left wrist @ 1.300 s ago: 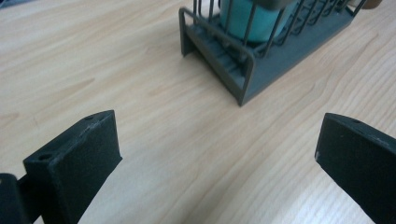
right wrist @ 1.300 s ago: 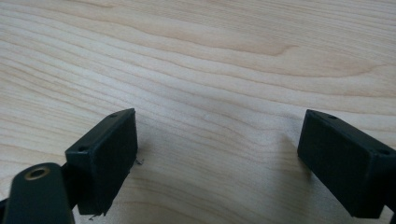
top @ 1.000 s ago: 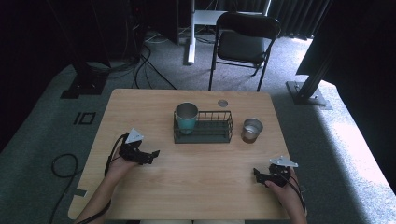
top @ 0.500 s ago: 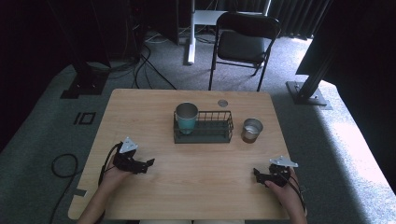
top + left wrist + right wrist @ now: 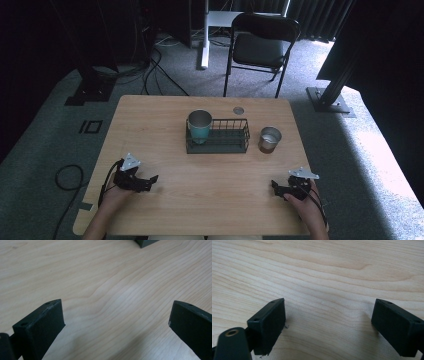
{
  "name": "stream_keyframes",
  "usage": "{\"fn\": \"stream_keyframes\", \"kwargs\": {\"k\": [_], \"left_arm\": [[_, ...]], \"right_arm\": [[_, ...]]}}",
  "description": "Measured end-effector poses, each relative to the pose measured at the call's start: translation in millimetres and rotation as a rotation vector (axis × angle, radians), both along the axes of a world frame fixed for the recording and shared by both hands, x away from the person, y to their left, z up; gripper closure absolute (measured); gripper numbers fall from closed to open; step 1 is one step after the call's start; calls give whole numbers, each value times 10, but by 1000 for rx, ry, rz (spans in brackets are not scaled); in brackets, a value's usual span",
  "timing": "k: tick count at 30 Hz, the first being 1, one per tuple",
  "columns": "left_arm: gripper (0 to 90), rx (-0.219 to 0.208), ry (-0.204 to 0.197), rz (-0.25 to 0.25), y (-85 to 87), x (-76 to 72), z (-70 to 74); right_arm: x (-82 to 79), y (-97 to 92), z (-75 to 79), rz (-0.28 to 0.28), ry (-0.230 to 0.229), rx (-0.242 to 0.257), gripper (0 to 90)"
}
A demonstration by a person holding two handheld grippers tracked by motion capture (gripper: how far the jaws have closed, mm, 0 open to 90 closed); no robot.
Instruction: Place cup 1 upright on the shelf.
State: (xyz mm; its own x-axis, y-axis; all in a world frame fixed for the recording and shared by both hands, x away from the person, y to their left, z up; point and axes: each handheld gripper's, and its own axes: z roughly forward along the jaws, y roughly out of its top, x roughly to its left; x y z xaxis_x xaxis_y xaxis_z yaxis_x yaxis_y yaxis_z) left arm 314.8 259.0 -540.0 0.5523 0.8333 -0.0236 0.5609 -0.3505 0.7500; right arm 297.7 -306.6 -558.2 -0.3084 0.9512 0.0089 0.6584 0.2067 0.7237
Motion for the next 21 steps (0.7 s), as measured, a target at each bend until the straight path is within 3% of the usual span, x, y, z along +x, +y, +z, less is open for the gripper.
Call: {"fn": "stream_keyframes", "kwargs": {"k": [9, 21], "left_arm": [[7, 12, 11, 49, 167, -75, -74], [7, 35, 57, 103, 354, -111, -154]], "right_arm": [[0, -1, -1, 1, -1, -1, 117], [0, -1, -1, 1, -1, 0, 117]]}}
